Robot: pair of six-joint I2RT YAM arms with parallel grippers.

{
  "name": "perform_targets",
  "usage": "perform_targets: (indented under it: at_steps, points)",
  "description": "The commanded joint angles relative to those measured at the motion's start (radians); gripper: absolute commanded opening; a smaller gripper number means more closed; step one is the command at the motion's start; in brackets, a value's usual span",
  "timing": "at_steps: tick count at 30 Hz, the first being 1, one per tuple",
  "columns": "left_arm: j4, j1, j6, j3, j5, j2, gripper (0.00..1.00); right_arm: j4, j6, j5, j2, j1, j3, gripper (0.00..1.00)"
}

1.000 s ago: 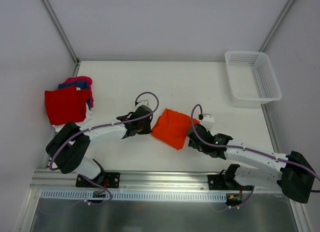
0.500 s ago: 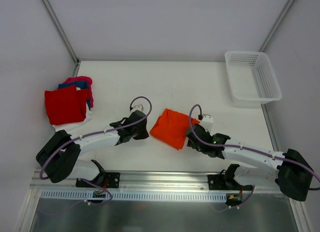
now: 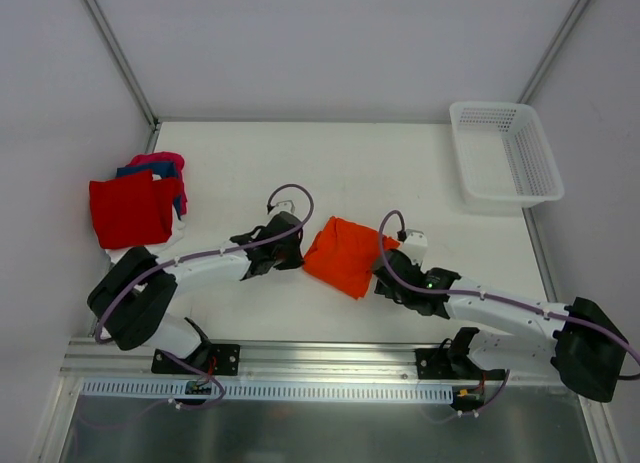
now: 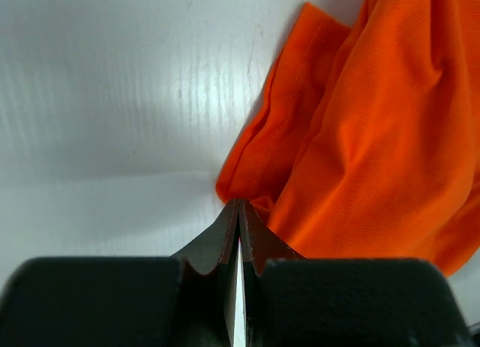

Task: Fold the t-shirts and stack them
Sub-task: Fold the tshirt

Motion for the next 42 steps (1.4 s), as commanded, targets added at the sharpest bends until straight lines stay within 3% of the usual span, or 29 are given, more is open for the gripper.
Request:
perform_targets:
  at_steps: [1,8,14,28,30,32,33,34,35,36,38,42]
  points:
    - [0.026,-0.007,0.044,0.065,-0.022,0.053,0.00,0.012,0.025,0.025,-0.029,0.000,-0.012,0.47]
    - [0.077,0.004,0.046,0.099,0.034,0.129,0.00,0.010,0.026,0.029,-0.047,-0.006,-0.027,0.48]
    - [0.141,-0.003,-0.008,0.025,0.105,0.100,0.00,0.013,0.026,0.029,-0.038,-0.011,-0.029,0.48]
    - [0.145,-0.030,-0.006,-0.036,0.067,-0.004,0.00,0.033,0.028,0.031,-0.027,-0.013,-0.029,0.48]
    - [0.128,-0.028,0.014,-0.028,0.039,-0.036,0.02,0.036,0.008,0.046,-0.059,-0.013,-0.029,0.53]
    - [0.090,-0.028,0.057,-0.016,-0.008,-0.087,0.18,0.035,-0.004,0.063,-0.098,-0.013,-0.029,0.61]
    - [0.074,-0.027,0.081,-0.015,-0.030,-0.107,0.49,0.044,-0.009,0.066,-0.148,-0.014,-0.032,0.64]
    - [0.045,-0.026,0.090,-0.012,-0.069,-0.128,0.71,0.050,-0.035,0.065,-0.177,-0.013,-0.038,0.68]
    - [0.036,-0.026,0.098,-0.016,-0.089,-0.168,0.87,0.058,-0.050,0.057,-0.208,-0.013,-0.043,0.76]
    - [0.034,-0.026,0.104,-0.021,-0.106,-0.188,0.97,0.075,-0.069,0.049,-0.239,-0.013,-0.046,0.80]
    - [0.036,-0.023,0.124,-0.039,-0.122,-0.220,0.99,0.076,-0.101,0.051,-0.325,-0.014,-0.062,0.90]
    - [0.036,0.007,0.109,-0.058,-0.068,-0.173,0.99,0.086,-0.092,0.060,-0.397,-0.052,-0.125,0.97]
